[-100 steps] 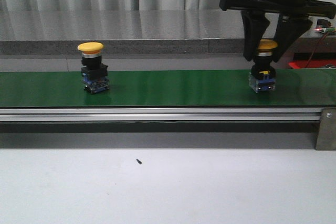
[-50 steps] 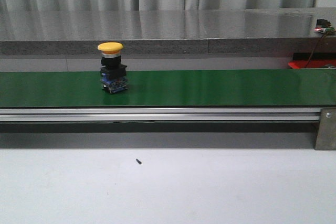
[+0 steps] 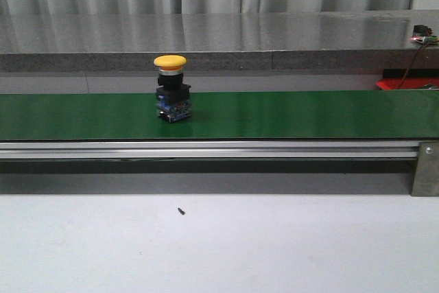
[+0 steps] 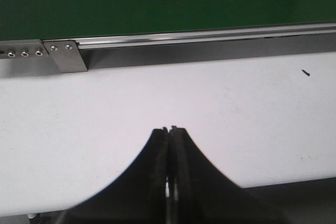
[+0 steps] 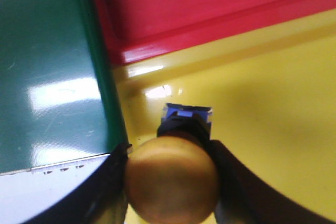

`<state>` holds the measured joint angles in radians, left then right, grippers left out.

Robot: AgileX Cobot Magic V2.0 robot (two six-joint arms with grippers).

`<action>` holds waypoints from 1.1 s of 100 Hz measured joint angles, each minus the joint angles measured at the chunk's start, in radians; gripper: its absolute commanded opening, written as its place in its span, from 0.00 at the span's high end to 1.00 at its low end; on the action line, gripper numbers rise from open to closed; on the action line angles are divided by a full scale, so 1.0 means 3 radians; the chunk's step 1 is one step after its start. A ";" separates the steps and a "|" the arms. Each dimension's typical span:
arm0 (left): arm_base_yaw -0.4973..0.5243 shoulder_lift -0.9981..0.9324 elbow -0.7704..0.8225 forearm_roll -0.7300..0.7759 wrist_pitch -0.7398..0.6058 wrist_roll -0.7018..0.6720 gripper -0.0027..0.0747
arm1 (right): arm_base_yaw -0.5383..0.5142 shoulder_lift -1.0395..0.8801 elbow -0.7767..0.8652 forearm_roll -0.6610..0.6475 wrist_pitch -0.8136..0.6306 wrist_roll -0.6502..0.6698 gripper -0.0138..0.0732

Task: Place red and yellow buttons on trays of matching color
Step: 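Carry the yellow button to the yellow tray and open the right gripper, then return the right gripper to the belt and grasp the second yellow button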

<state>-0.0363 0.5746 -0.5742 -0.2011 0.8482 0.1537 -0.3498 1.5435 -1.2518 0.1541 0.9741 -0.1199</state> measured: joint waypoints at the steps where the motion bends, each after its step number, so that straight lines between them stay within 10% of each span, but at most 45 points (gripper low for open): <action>1: 0.0000 0.0000 0.0000 0.0000 0.0000 0.0000 0.99 | 0.0000 0.0008 0.0003 0.0009 -0.0008 -0.0034 0.59; 81: 0.0000 0.0000 0.0000 0.0000 0.0000 0.0000 0.99 | 0.0000 0.0894 0.0011 0.0248 -0.0183 -0.0597 0.58; 110: 0.0000 0.0000 0.0000 0.0000 0.0000 0.0000 0.99 | 0.0000 0.0901 0.0011 0.0240 -0.0194 -0.0597 0.26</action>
<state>-0.0363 0.5746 -0.5742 -0.2011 0.8482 0.1537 -0.3498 1.8138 -1.2486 0.2262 0.9161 -0.2991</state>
